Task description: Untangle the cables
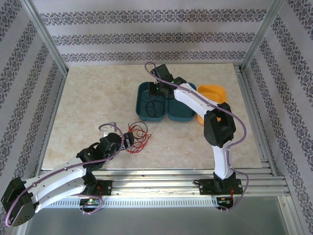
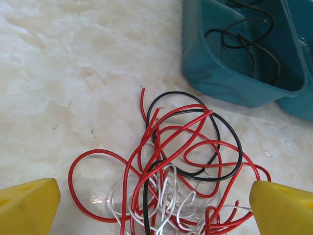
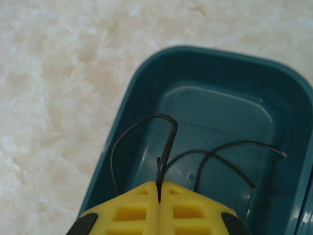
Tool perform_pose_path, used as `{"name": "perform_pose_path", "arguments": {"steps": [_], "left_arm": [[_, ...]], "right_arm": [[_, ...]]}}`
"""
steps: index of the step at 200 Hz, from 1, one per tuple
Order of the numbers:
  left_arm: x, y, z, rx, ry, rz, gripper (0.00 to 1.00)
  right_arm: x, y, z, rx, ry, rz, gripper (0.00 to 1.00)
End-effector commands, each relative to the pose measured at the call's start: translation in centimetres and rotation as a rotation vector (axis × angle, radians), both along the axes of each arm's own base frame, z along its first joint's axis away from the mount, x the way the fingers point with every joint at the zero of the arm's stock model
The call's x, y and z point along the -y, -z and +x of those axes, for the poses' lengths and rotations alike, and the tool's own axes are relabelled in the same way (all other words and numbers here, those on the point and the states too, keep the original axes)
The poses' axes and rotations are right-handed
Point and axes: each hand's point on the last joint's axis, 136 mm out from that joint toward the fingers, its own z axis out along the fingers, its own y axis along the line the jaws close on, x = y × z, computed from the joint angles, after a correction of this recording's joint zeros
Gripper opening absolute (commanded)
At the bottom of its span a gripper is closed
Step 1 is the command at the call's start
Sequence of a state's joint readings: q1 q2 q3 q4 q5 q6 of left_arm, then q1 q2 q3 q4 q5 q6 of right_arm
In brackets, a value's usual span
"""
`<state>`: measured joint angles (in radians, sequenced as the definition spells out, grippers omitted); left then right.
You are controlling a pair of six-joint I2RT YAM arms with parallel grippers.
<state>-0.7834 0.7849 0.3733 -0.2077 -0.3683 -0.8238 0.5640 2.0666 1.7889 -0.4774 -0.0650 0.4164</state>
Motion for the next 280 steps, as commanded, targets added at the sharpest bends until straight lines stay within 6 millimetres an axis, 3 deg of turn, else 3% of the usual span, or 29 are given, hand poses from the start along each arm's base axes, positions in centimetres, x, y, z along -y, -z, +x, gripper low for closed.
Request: {"name": "perform_pose_path", "arguments": {"steps": [1,26,59,99,163,280], "left_arm": [[-0.5,-0.1,-0.2,-0.015,-0.023,-0.002,0.99],[-0.3,-0.1,-0.2,-0.016,-0.018,-0.011,0.99],[-0.4,-0.1,-0.2,-0.017,-0.021,-0.012,0.99],[-0.4,0.0,-0.2,-0.020,-0.022,-0.009,0.99],[-0.4,0.3,-0.3,-0.023,-0.023,-0.015,0.99],[-0.7,0.5,-0.2,-0.029,-0.032,-0.014,0.99]], "right_arm": [[1.1,0.6,0.5,-0.041,0.043,-0.023,0.04],[1.5,1.5,0.3,-0.060,0.050,-0.044,0.13],[2.6,1.1,0.1,-0.050,0.071,-0.061,0.31],[3.5,-0.1,-0.4,-0.026,0.081,-0.055,0.32],[-0.3,-1.5,-1.6,0.022,-0.101,0.026,0.44],[-2.3,2.4,1.1,-0.039,-0.196,-0.035,0.45]]}}
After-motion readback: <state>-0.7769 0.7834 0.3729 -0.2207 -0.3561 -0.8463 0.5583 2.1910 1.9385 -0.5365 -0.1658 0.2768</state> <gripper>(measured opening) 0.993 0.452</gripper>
